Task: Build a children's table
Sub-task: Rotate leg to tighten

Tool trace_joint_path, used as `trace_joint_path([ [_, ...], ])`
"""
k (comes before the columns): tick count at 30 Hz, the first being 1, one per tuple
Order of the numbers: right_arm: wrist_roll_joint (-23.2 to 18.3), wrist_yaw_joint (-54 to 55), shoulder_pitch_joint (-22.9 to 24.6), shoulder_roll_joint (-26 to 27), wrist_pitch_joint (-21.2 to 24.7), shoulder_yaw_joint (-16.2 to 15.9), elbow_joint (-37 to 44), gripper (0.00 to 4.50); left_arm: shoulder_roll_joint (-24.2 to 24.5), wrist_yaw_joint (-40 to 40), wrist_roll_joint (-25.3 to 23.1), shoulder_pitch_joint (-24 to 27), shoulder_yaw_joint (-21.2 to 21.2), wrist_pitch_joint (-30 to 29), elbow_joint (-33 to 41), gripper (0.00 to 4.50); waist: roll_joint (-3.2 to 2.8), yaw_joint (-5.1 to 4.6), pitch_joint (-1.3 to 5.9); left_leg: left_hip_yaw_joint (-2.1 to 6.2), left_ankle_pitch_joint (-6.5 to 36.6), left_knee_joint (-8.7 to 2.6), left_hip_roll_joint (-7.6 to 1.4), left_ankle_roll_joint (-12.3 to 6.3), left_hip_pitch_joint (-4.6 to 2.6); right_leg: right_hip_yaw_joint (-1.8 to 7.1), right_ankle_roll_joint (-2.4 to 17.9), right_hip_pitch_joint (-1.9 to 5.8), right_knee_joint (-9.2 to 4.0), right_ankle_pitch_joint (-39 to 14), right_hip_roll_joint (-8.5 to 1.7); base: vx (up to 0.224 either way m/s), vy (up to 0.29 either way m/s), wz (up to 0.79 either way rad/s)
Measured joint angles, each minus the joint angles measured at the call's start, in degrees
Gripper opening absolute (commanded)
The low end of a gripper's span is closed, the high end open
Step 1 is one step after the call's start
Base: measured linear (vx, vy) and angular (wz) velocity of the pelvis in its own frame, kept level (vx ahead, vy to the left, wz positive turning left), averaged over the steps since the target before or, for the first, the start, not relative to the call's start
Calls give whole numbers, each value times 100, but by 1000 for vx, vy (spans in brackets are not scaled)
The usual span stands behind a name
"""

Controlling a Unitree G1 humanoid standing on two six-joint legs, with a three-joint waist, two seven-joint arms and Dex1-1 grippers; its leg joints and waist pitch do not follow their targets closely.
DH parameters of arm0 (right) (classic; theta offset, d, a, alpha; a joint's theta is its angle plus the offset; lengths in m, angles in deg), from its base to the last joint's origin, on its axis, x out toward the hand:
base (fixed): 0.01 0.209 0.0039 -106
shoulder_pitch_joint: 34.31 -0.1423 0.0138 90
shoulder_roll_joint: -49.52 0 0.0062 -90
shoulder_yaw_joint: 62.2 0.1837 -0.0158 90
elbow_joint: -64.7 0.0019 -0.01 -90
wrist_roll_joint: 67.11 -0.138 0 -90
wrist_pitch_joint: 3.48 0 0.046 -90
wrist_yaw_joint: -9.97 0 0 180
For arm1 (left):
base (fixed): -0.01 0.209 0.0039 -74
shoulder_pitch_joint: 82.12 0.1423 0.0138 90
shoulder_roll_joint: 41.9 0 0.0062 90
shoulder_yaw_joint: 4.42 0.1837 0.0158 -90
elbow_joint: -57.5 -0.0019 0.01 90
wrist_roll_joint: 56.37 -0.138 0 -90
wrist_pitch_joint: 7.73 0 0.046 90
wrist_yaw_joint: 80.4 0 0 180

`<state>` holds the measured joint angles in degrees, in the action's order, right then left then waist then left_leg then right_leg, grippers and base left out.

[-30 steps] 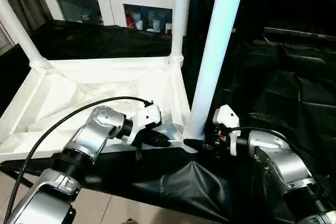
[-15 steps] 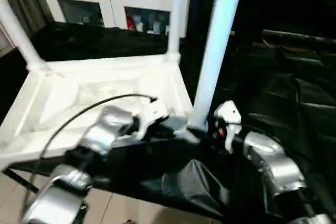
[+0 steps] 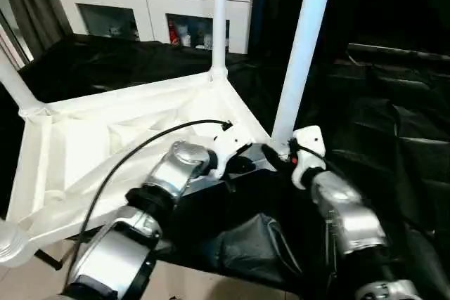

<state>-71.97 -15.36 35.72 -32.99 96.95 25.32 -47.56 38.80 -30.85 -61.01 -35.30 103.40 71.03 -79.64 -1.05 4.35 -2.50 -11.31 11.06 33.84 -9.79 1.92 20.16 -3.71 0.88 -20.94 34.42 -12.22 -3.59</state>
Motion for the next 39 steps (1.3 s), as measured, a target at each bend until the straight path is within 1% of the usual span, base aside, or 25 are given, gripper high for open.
trace_joint_path([
  [3, -32, -714, 5, -465, 1, -164, 136, 384, 160, 179, 24, 84, 17, 59, 169, 0, 3, 7, -2, 0, 2, -18, 0, -1, 13, -2, 29, -13, 1, 22, 2, 0, 0, 0],
  [4, -68, -949, 7, -584, 0, -222, 212, 384, 242, 260, 41, 125, 12, 71, 240, 0, 2, 2, -2, 0, 2, -28, -3, -1, 14, -4, 28, -18, 1, 21, 4, 0, 0, 0],
  [7, -284, -1707, 50, -899, -7, -345, 453, 384, 563, 661, 118, 322, -4, 147, 559, 0, 4, -63, -3, 1, 1, -51, -19, -1, 22, -12, 27, -40, 4, 13, 20, 0, 0, 0],
  [9, -434, -2220, 114, -1089, -1, -466, 607, 384, 839, 1105, 232, 530, -5, 231, 840, 0, 3, -94, -2, 2, -2, -64, -20, -5, 32, -13, 33, -58, 8, 7, 23, 0, 0, 0],
  [11, -497, -2640, 144, -1205, 25, -550, 673, 384, 1122, 1580, 365, 729, 11, 241, 1150, 0, 3, -112, -3, 1, -3, -66, -22, -8, 44, -14, 39, -72, 9, 2, 27, 0, 0, 0],
  [12, -552, -2810, 157, -1226, 35, -609, 688, 384, 1218, 1847, 428, 812, 42, 238, 1294, 0, 3, -93, -3, 1, -12, -64, -22, -22, 63, -15, 39, -88, 10, 2, 27, 0, 0, 0],
  [14, -598, -2967, 157, -1211, 59, -708, 690, 384, 1339, 2087, 470, 894, 107, 201, 1501, 0, 4, -60, -3, 1, -15, -50, -22, -27, 88, -16, 40, -103, 11, 2, 24, 0, 0, 0],
  [15, -612, -3038, 157, -1191, 68, -759, 698, 384, 1368, 2191, 492, 922, 144, 169, 1608, 0, 3, -11, -4, 0, -14, -39, -22, -28, 96, -16, 40, -104, 10, 2, 20, 0, 0, 0],
  [17, -641, -3200, 156, -1223, 81, -857, 746, 384, 1412, 2298, 502, 994, 210, 115, 1785, 0, 9, 49, -7, -8, -3, -24, -20, -36, 101, -11, 40, -103, 9, 2, 15, 0, 0, 0],
  [19, -666, -3363, 156, -1295, 96, -923, 809, 384, 1471, 2357, 505, 1064, 233, 73, 1936, 0, 21, 70, -15, -10, 1, -17, -19, -33, 101, -9, 42, -102, 10, 4, 12, 0, 0, 0],
  [20, -669, -3421, 156, -1314, 111, -928, 819, 368, 1494, 2379, 507, 1086, 232, 56, 1966, 0, 25, 68, -17, -10, 10, -17, -19, -17, 99, -8, 42, -101, 11, 5, 12, 0, 0, 0],
  [21, -669, -3469, 156, -1326, 130, -929, 819, 368, 1515, 2392, 507, 1100, 232, 36, 1997, 0, 33, 66, -22, -11, 10, -17, -19, -16, 96, -8, 42, -100, 15, 5, 12, 0, 0, 0],
  [23, -669, -3510, 156, -1332, 134, -930, 816, 347, 1547, 2402, 508, 1103, 230, 8, 2042, 0, 55, 64, -36, -10, 8, -16, -20, -11, 89, -7, 41, -102, 31, 5, 12, 0, 0, 0],
  [24, -669, -3510, 156, -1342, 133, -929, 816, 347, 1552, 2407, 508, 1106, 230, -4, 2051, 0, 58, 64, -38, -10, 6, -16, -20, -8, 87, -8, 41, -102, 34, 4, 12, 0, 0, 0],
  [25, -669, -3509, 156, -1351, 133, -927, 814, 331, 1554, 2408, 508, 1108, 230, -8, 2056, 0, 59, 64, -38, -10, 5, -17, -20, -6, 86, -7, 40, -102, 37, 4, 13, 0, 0, 0],
  [31, -669, -3511, 149, -1356, 133, -925, 807, 279, 1580, 2458, 513, 1124, 230, -50, 2105, 0, 62, 64, -40, -10, 5, -16, -20, -6, 87, -8, 40, -103, 39, 4, 13, 0, 0, 0],
  [32, -669, -3511, 149, -1355, 133, -926, 807, 279, 1580, 2457, 514, 1124, 230, -64, 2105, 0, 62, 64, -40, -10, 5, -16, -20, -6, 87, -7, 40, -103, 39, 4, 13, 0, 0, 0],
  [33, -669, -3512, 149, -1355, 133, -926, 807, 267, 1581, 2456, 515, 1124, 230, -82, 2105, 0, 62, 64, -40, -10, 5, -15, -20, -6, 86, -8, 40, -103, 41, 4, 13, 0, 0, 0],
  [37, -665, -3460, 178, -1333, 118, -907, 808, 264, 1558, 2398, 520, 1128, 227, -107, 2095, 0, 63, 65, -40, -10, 5, -13, -20, -6, 85, -7, 40, -103, 44, 4, 12, 0, 0, 0],
  [39, -658, -3232, 263, -1182, 44, -822, 793, 264, 1441, 2261, 517, 1116, 192, -129, 2019, 0, 65, 73, -39, -9, 4, -7, -20, -6, 82, -6, 40, -100, 50, 4, 12, 0, 0, 0],
])
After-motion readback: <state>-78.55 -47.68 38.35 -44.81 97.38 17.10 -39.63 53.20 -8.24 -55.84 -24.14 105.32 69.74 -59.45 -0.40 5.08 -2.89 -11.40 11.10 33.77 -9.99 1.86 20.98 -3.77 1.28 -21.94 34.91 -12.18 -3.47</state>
